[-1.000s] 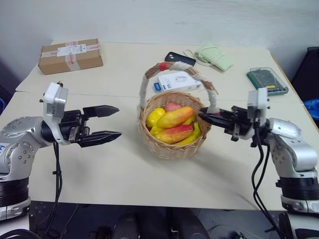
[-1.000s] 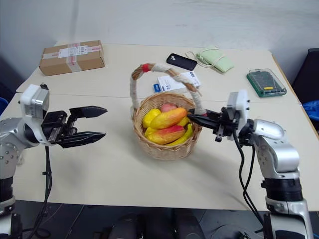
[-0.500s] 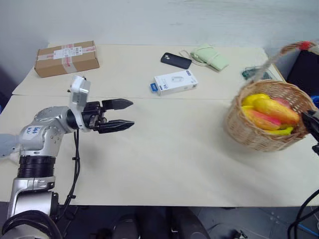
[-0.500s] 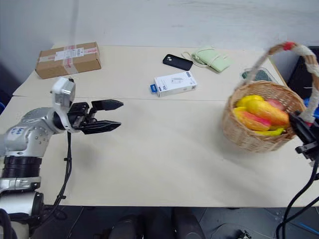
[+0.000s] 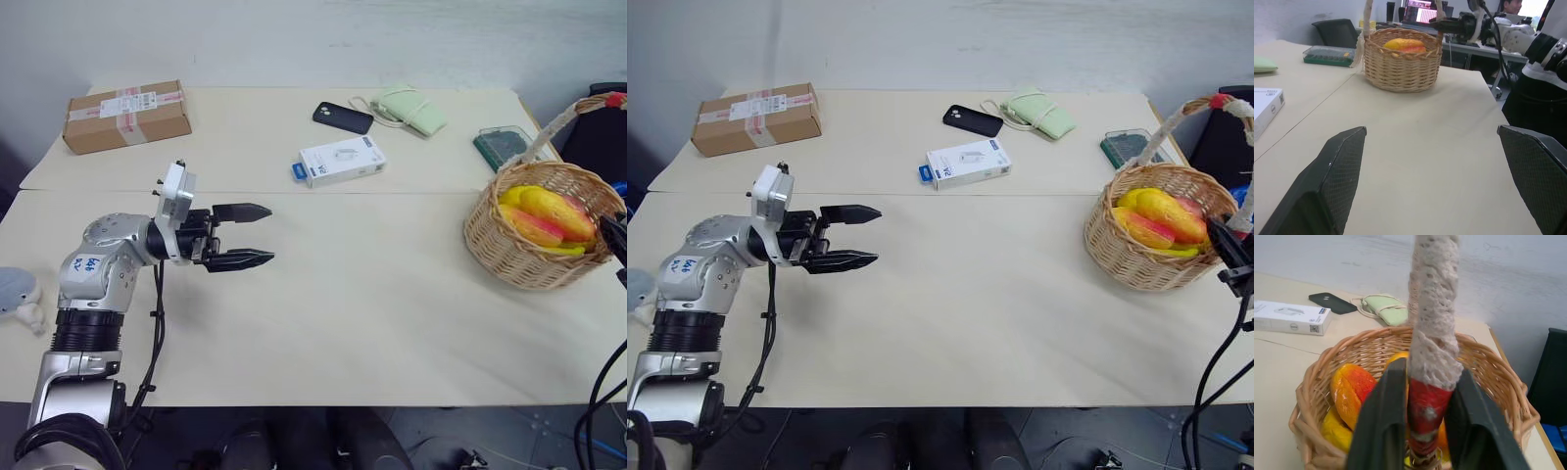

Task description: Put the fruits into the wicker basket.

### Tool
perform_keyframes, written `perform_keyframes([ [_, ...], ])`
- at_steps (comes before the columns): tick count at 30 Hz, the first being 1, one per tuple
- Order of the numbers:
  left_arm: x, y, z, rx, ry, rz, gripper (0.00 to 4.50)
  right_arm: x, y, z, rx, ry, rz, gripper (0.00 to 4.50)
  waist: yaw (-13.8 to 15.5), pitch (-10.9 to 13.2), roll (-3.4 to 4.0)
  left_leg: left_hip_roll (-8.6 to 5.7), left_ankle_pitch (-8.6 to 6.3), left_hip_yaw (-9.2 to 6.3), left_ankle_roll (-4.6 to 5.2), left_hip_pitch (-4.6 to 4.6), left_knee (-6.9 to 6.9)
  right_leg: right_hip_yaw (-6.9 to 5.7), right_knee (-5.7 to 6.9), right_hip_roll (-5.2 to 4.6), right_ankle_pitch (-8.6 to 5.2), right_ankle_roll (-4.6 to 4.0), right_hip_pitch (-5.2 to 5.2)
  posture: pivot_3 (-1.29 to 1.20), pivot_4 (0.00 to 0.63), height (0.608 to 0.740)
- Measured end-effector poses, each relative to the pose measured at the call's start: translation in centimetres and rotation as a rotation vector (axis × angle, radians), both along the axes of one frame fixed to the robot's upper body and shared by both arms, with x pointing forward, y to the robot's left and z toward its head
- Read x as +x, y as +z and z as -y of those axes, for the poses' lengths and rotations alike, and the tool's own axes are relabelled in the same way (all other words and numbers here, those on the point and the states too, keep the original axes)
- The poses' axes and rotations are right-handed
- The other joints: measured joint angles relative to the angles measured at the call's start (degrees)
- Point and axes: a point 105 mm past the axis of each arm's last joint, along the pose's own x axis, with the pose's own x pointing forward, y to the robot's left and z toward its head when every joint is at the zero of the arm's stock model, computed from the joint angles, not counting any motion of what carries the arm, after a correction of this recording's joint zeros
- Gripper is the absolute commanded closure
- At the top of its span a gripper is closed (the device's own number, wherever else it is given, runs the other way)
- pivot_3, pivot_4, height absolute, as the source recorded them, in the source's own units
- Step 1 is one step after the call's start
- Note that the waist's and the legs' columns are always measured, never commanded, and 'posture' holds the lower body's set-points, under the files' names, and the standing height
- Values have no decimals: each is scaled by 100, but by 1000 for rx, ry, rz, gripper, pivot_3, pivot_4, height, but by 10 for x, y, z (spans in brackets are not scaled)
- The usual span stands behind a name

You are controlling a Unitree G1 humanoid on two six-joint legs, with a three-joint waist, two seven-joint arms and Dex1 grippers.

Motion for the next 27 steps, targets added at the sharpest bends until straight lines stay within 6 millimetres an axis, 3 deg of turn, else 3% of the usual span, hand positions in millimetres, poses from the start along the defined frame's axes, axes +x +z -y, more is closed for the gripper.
perform_keyframes([
  [3, 0, -2, -1, -6, 11, -3, 0, -14, 9, 5, -44, -11, -7, 1299, 11, 0, 0, 2, 0, -3, 0, 1, -1, -1, -3, 1, 0, 1, 3, 0, 150, 740],
  [7, 4, 12, -9, -94, 77, -9, 0, -38, 8, 19, -63, -60, -43, 42, 34, 0, -1, 1, 0, -4, 0, 1, -2, -1, -7, 1, 0, 2, 6, 0, 150, 740],
  [10, -3, 6, -20, -28, 99, 10, 0, -60, -3, 29, -89, -86, -118, 42, 26, -2, 3, -2, 2, 2, -3, 31, -35, 2, -31, 0, 0, 2, 29, 0, 150, 740],
  [13, -6, -11, -30, 19, 138, -9, 0, -79, -19, 26, -154, -47, -229, 42, -15, -2, 3, -1, 7, 6, -9, 46, -56, 5, -41, 1, 0, 2, 39, 0, 150, 740],
  [16, -14, -25, -42, 90, 173, -34, 0, -93, -39, -9, -234, 125, -330, 42, -37, -3, -4, 14, 12, 1, -21, 50, -68, 5, -40, 13, 0, 2, 39, 0, 150, 740],
  [19, -25, -35, -51, 143, 184, -69, 0, -96, -76, -72, -259, 432, -433, 42, -46, -4, -5, 15, 12, 1, -23, 52, -68, 4, -38, 11, 1, 1, 41, 0, 150, 740],
  [23, -35, -50, -56, 219, 207, -50, 0, -75, -78, -126, -237, 632, -349, 42, -34, -4, -6, 2, 12, 4, -13, 54, -64, 3, -39, -5, 9, -1, 41, 0, 150, 740],
  [27, -28, -58, -54, 235, 285, 49, 0, -46, -74, -180, -221, 809, -254, 42, 26, -5, -11, -1, 10, -1, -8, 41, -61, -1, -39, -6, 12, -6, 29, 0, 150, 740],
])
